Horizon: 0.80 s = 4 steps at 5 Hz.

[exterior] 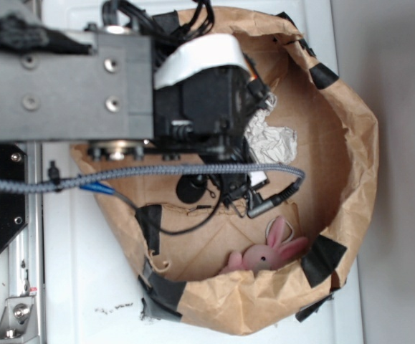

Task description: Grab the silver keys.

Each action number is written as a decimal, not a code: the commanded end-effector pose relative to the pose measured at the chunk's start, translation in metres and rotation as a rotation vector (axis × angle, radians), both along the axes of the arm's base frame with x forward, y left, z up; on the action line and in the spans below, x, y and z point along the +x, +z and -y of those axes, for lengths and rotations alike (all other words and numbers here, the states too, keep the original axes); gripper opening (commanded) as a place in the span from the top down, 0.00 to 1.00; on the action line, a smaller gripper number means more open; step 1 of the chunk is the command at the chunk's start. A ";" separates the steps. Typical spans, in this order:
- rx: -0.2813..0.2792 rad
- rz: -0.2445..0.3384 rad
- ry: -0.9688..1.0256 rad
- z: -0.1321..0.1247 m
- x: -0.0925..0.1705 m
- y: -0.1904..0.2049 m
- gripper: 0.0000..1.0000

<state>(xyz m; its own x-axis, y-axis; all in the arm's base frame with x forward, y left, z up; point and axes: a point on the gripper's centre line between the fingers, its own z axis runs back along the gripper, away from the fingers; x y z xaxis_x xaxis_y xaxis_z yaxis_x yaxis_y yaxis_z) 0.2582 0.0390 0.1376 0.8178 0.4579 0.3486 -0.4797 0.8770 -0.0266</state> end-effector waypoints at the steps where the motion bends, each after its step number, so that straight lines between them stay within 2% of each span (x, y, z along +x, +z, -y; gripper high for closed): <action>1: 0.127 -0.071 0.035 -0.017 -0.020 -0.027 0.00; 3: 0.148 -0.143 0.064 -0.024 -0.034 -0.031 0.00; 4: 0.146 -0.146 0.064 -0.030 -0.033 -0.033 0.00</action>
<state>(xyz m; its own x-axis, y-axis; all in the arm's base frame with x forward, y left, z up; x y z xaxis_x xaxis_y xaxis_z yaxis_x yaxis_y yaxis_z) 0.2240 0.0593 0.0920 0.8555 0.4449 0.2649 -0.4976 0.8479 0.1830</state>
